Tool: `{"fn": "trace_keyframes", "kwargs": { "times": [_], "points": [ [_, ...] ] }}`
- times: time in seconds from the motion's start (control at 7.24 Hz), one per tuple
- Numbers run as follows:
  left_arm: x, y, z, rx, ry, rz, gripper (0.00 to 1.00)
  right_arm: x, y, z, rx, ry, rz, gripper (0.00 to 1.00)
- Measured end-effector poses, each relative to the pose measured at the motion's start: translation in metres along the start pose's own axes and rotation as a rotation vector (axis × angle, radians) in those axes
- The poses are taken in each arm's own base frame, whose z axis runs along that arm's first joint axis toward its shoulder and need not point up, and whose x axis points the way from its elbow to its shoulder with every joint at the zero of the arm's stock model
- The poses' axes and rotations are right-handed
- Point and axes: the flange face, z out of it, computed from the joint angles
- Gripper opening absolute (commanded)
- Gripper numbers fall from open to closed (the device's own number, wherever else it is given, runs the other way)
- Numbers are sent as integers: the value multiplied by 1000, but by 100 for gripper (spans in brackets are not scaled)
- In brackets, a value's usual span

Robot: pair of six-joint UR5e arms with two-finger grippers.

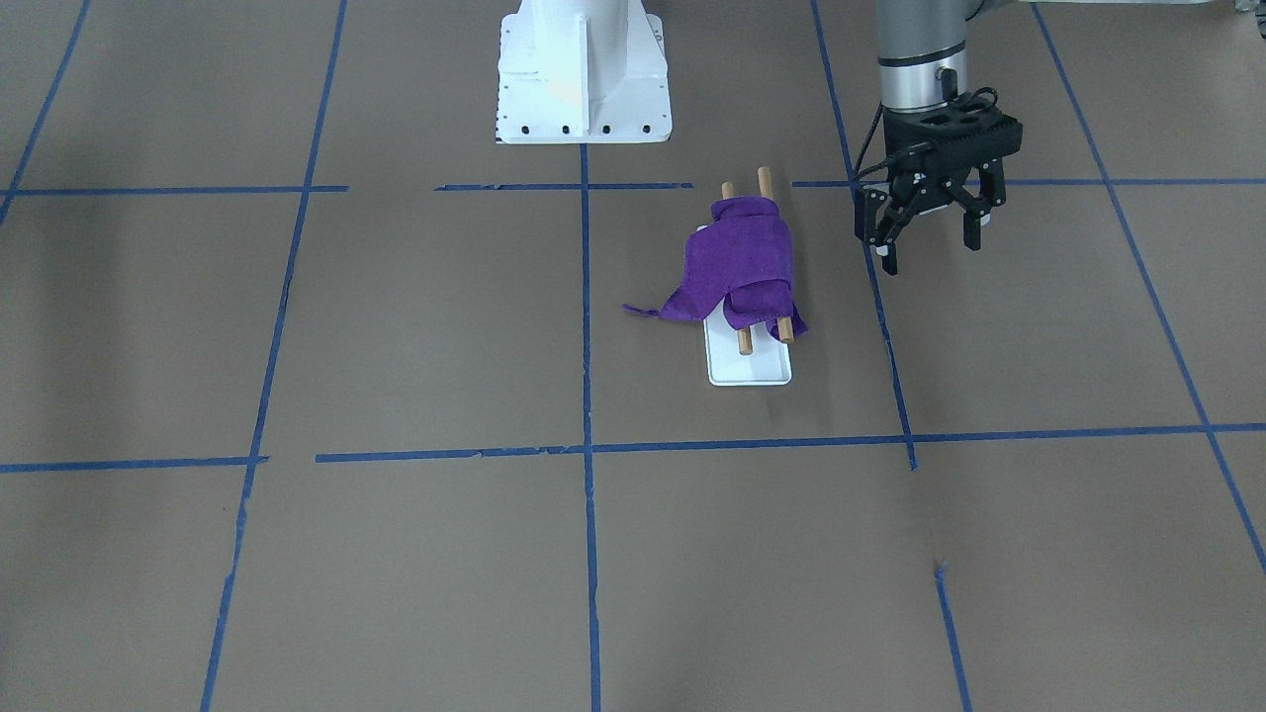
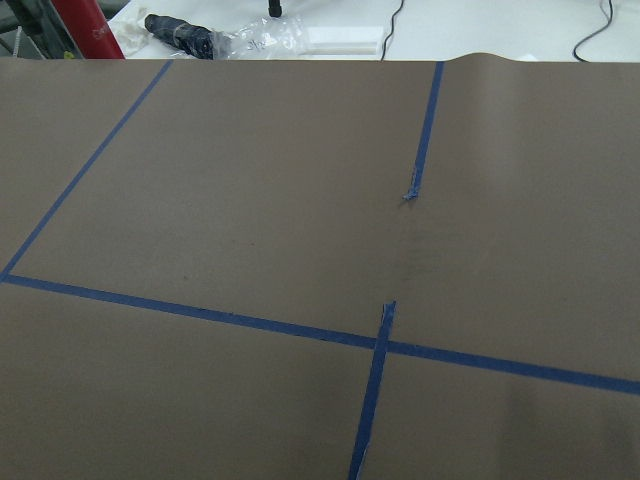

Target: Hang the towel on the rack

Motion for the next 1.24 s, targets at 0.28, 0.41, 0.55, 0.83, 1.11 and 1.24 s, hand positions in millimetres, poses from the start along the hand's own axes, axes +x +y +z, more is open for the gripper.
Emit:
{"fn": "trace_keyframes", "kwargs": {
  "times": [0.28, 0.41, 0.55, 0.83, 1.11, 1.24],
  "points": [
    [-37, -44, 3, -88, 17, 168, 100, 2, 2, 5, -9, -12, 12, 100],
    [-65, -73, 8, -138, 33, 255, 100, 2, 3, 6, -10, -22, 16, 100],
    [-101, -105, 15, -192, 61, 347, 100, 2, 3, 7, -8, -35, 20, 100],
    [-192, -158, 40, -301, 129, 431, 100, 10, 13, 11, -2, -97, 52, 100],
    [-298, -184, 79, -397, 166, 393, 100, 41, 25, 24, 1, -186, 128, 100],
    [-354, -187, 97, -434, 179, 381, 100, 61, 28, 35, 11, -211, 148, 100]
  ]
}}
